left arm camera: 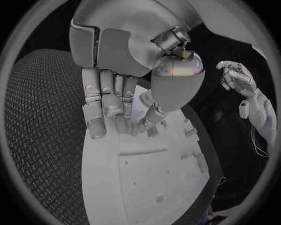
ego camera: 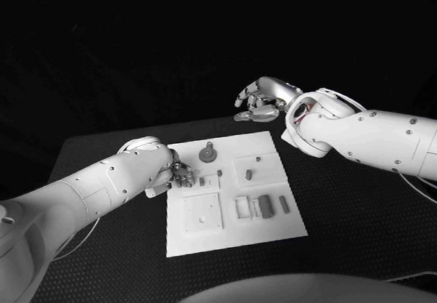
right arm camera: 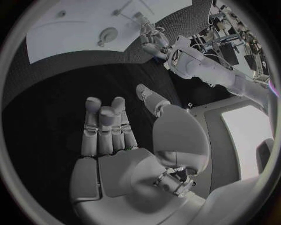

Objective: Assemble the parts on the task board

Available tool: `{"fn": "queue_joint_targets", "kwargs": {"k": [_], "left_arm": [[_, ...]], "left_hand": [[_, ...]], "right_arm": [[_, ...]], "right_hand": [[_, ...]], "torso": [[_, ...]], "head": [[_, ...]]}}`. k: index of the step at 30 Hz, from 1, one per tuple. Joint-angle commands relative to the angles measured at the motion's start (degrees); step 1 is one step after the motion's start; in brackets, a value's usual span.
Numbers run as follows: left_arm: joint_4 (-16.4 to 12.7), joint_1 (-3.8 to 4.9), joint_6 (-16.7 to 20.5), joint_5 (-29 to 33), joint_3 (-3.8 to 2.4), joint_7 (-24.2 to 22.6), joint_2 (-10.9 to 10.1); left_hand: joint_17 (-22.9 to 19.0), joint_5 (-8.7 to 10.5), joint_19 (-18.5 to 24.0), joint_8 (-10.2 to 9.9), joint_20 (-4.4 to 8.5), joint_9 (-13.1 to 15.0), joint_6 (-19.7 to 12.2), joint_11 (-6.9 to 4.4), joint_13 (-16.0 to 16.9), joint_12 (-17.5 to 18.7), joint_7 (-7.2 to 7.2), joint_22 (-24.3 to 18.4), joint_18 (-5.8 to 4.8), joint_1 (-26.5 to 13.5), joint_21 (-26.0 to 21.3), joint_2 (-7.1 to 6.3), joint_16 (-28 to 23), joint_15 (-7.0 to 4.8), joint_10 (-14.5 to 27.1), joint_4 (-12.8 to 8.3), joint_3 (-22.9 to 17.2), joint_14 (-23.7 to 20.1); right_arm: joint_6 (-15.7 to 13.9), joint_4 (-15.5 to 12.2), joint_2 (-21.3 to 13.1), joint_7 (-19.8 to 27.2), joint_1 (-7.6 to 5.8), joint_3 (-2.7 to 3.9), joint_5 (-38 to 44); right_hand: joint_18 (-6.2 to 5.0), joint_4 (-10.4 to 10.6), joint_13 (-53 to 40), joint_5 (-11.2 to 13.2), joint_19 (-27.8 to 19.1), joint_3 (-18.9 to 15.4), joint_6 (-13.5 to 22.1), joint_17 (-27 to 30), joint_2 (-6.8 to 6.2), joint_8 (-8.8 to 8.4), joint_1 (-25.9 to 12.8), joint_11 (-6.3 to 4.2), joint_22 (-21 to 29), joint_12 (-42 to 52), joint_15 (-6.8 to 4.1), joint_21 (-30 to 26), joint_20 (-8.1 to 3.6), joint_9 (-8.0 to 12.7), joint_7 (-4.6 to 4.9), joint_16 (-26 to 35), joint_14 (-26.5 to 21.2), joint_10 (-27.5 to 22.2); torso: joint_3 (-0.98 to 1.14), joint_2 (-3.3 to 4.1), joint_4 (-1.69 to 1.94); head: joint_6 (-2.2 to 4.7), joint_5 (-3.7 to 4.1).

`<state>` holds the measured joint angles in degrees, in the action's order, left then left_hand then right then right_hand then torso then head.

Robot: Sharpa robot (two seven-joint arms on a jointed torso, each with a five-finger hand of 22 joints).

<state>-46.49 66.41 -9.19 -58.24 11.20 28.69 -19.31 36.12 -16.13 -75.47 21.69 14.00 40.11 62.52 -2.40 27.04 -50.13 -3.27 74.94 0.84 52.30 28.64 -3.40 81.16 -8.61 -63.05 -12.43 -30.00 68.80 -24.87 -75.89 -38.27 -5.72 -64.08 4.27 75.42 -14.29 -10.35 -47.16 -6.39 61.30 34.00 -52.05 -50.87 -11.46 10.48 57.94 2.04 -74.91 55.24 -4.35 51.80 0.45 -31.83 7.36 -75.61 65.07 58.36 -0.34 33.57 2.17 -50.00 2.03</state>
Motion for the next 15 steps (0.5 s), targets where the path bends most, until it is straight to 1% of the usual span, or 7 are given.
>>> {"fn": "queue_joint_targets", "kwargs": {"k": [1,3,4,5,9,15], "left_arm": [[0.0,-0.27,0.6,1.3,0.12,-0.5,0.0],[0.0,-0.27,0.5,1.3,0.12,-0.6,0.0],[0.0,-0.27,0.4,1.3,0.12,-0.6,0.0],[0.0,-0.27,0.4,1.4,0.12,-0.6,0.0],[0.1,-0.28,0.5,1.4,0.12,-0.6,-0.2],[0.1,-0.28,1.2,1.4,0.12,-0.4,-0.5]], "left_hand": [[0.1,0.22,-0.2,-0.4,0.22,-0.1,-0.3,-0.18,-0.1,0.3,-0.15,0.9,0.82,-1.7,-0.3,-2.21,-0.3,-0.19,-0.7,0.8,0.4,0.0],[0.1,0.32,-0.2,-0.6,0.21,-0.1,-0.4,-0.14,-0.1,0.3,-0.18,0.9,0.87,-2.4,-0.4,-2.94,-0.4,-0.17,-0.6,1.4,0.7,0.0],[0.1,0.33,-0.2,-0.6,0.2,-0.1,-0.4,-0.13,-0.1,0.3,-0.19,0.9,0.87,-2.5,-0.4,-3.02,-0.4,-0.17,-0.6,1.5,0.8,0.0],[0.2,-0.36,-0.1,-0.7,0.24,-0.1,-0.5,-0.15,-0.1,0.3,-0.2,1.0,0.98,-3.2,-0.4,-2.91,-0.4,-0.1,-0.5,1.4,1.8,-0.1],[0.2,-0.22,0.0,-0.8,0.16,0.0,-0.6,-0.09,-0.1,0.3,-0.25,1.0,1.01,-4.1,-0.5,-3.29,-0.4,-0.13,-0.4,1.4,2.8,-0.2],[0.3,0.09,0.0,-1.3,0.19,-0.1,-1.4,-0.02,0.0,0.2,-0.42,0.9,1.15,-4.6,-0.6,-3.92,-0.4,-0.08,-0.3,1.7,3.3,-0.3]], "right_arm": [[0.6,0.0,0.0,0.2,-0.02,0.03,-0.5],[0.5,0.0,0.0,0.2,-0.02,0.03,-0.5],[0.5,0.0,0.0,0.2,-0.02,0.03,-0.5],[0.5,0.0,0.0,0.2,-0.02,0.03,-0.5],[0.5,0.0,0.0,0.2,-0.02,0.03,-0.5],[0.6,0.1,0.0,0.2,-0.02,0.03,-0.5]], "right_hand": [[-0.71,0.4,0.1,0.0,0.2,-0.1,1.0,0.1,0.04,0.16,-0.2,0.14,-0.4,0.3,0.32,-0.4,-0.21,0.1,1.3,0.1,-0.2,-0.4],[-0.71,0.4,0.1,0.0,0.2,-0.1,1.0,0.1,0.03,0.14,-0.2,0.14,-0.4,0.3,0.32,-0.4,-0.21,0.1,1.3,0.1,-0.2,-0.4],[-0.71,0.4,0.1,0.0,0.2,-0.1,1.0,0.1,0.03,0.14,-0.2,0.15,-0.4,0.3,0.33,-0.4,-0.21,0.1,1.31,0.1,-0.2,-0.4],[-0.71,0.4,0.1,0.0,0.2,-0.1,1.1,0.1,0.02,0.13,-0.2,0.15,-0.4,0.3,0.33,-0.4,-0.21,0.1,1.31,0.1,-0.2,-0.4],[-0.71,0.4,0.1,0.0,0.2,-0.1,1.2,0.1,-0.03,0.08,-0.2,0.17,-0.4,0.3,0.35,-0.4,-0.2,0.2,1.34,0.1,-0.2,-0.4],[-0.71,0.4,0.1,0.0,0.2,-0.1,1.3,0.1,-0.1,0.04,-0.2,0.19,-0.4,0.3,0.37,-0.4,-0.21,0.2,1.36,0.1,-0.2,-0.4]], "torso": [[0.0,0.01,0.03],[-0.02,0.0,0.0],[-0.02,-0.01,-0.01],[-0.03,-0.01,0.0],[-0.02,0.01,0.02],[-0.01,-0.01,0.01]], "head": [[0.0,0.04],[0.0,0.02],[0.0,0.02],[0.0,0.02],[0.0,0.07],[0.0,0.06]]}}
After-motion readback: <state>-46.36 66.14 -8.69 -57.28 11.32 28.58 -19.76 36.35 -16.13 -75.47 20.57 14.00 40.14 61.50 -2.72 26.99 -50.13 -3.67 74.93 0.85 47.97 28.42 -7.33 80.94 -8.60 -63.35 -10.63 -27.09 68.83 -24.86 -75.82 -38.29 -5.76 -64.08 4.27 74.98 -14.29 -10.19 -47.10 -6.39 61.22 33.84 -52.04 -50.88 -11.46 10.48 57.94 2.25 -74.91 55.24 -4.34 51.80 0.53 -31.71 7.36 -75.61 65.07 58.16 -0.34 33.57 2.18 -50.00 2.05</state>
